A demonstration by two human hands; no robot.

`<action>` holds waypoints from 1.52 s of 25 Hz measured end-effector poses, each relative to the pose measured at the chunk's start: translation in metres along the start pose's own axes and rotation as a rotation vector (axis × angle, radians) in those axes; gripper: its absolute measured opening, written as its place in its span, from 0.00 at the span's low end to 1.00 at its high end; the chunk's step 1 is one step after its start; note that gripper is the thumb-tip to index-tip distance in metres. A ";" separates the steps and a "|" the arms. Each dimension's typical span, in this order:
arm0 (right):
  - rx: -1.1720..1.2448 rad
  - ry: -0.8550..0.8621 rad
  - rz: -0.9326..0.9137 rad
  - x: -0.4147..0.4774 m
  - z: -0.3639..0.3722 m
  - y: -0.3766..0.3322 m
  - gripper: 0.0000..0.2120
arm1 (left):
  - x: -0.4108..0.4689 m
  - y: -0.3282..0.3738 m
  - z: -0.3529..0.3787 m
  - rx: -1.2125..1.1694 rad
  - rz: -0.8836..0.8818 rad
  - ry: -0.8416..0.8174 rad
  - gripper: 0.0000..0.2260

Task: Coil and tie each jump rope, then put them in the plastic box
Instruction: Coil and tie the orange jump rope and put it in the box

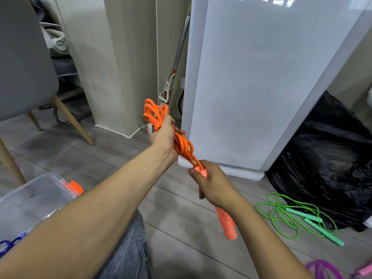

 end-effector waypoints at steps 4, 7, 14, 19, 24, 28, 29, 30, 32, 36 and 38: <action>-0.277 -0.129 -0.040 -0.005 0.004 0.002 0.15 | 0.038 0.012 -0.026 -0.001 0.012 0.196 0.07; -0.292 -0.167 -0.010 -0.005 0.005 0.002 0.14 | 0.056 0.006 -0.038 0.036 -0.004 0.207 0.10; -0.691 -0.387 0.328 -0.021 -0.045 0.040 0.08 | 0.045 0.018 -0.033 0.478 0.191 0.012 0.07; -0.906 -0.088 0.160 -0.015 -0.052 0.040 0.06 | 0.024 -0.001 -0.016 0.736 0.130 -0.323 0.12; -1.149 0.266 -0.043 -0.005 -0.046 0.026 0.12 | 0.019 -0.011 -0.013 1.301 0.410 -0.538 0.12; -1.168 0.403 -0.009 -0.002 -0.050 0.027 0.16 | 0.001 -0.020 -0.003 1.507 0.561 -0.638 0.15; -1.151 0.409 0.001 -0.003 -0.051 0.027 0.15 | -0.001 -0.020 0.000 1.528 0.587 -0.648 0.16; -1.121 0.416 0.013 -0.003 -0.052 0.027 0.14 | -0.006 -0.020 0.001 1.552 0.592 -0.673 0.17; -1.045 0.435 0.027 -0.004 -0.055 0.026 0.11 | -0.011 -0.020 0.001 1.644 0.588 -0.733 0.26; -0.907 0.486 -0.027 -0.004 -0.055 0.023 0.13 | -0.016 -0.020 -0.002 1.833 0.696 -0.744 0.39; -0.866 0.497 -0.065 -0.003 -0.054 0.019 0.16 | -0.011 -0.020 -0.002 1.838 0.787 -0.704 0.34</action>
Point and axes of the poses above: each hand's wrist, its own x-axis towards the middle knuckle, its own z-axis out of the palm, y = z × x, the point moved 3 cm from there along x, towards the middle knuckle, and after that the axes turned 4 degrees about -z, right-handed, at the moved point
